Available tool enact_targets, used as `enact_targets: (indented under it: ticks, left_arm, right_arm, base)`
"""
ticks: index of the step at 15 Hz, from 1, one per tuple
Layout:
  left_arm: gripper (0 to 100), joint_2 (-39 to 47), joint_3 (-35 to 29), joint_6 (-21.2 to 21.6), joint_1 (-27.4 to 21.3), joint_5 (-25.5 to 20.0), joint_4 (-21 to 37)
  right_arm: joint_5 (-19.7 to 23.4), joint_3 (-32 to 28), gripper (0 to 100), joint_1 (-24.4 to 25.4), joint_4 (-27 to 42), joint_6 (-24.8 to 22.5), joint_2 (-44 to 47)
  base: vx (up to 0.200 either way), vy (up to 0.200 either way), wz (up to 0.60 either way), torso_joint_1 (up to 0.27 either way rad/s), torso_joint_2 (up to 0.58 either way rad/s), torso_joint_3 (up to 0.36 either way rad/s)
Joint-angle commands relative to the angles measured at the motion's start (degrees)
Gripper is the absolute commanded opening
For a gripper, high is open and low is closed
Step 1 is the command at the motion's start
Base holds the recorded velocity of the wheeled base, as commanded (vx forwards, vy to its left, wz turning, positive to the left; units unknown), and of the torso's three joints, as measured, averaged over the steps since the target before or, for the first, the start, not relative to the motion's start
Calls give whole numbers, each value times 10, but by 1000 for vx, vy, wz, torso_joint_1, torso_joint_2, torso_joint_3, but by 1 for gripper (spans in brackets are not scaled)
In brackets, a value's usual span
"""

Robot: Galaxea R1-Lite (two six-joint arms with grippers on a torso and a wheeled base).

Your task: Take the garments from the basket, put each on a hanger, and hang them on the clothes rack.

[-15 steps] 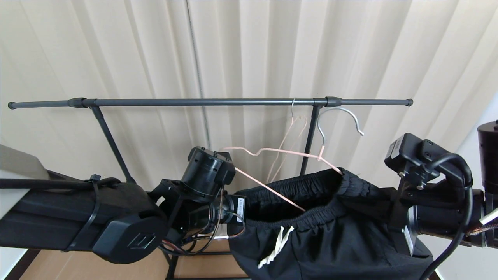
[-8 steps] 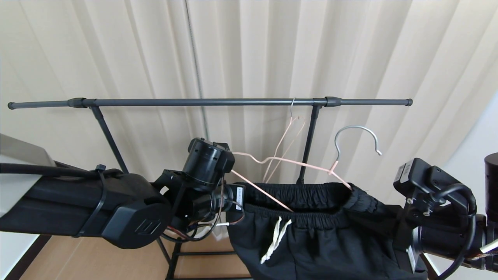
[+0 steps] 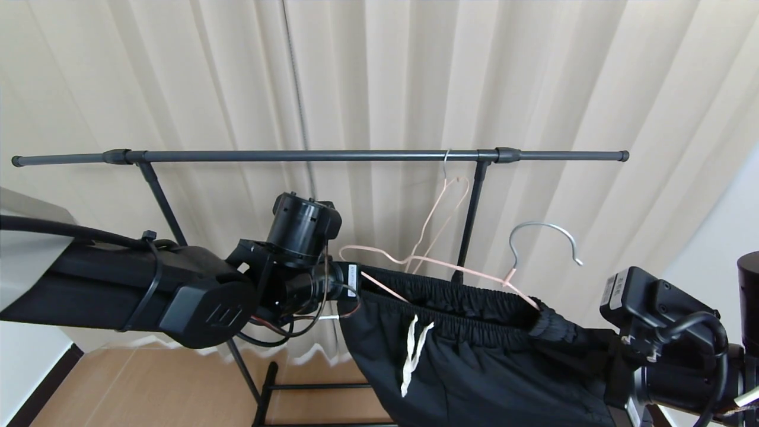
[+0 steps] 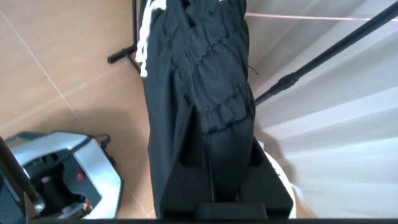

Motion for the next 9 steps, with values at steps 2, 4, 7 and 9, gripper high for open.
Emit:
enact_targets:
  ticks: [2,4,7,9]
  left_arm:
    - [0,6,-14,7,15,1,0]
    - [0,3,-18,22,16,1,1]
    - [0,-1,-24,44,16,2,1]
    - [0,2,-40,46,25,2,4]
  right_arm:
    - [0,17,0,0,1,-24,1]
    - [-1,21,0,0,1,-37,8]
    - [-3,23,0,0,1,-38,21]
    - [-3,28,0,0,1,-46,19]
  base:
    - [0,0,0,0,0,0]
    - [0,0,0,0,0,0]
    - [0,0,0,0,0,0]
    - [0,0,0,0,0,0]
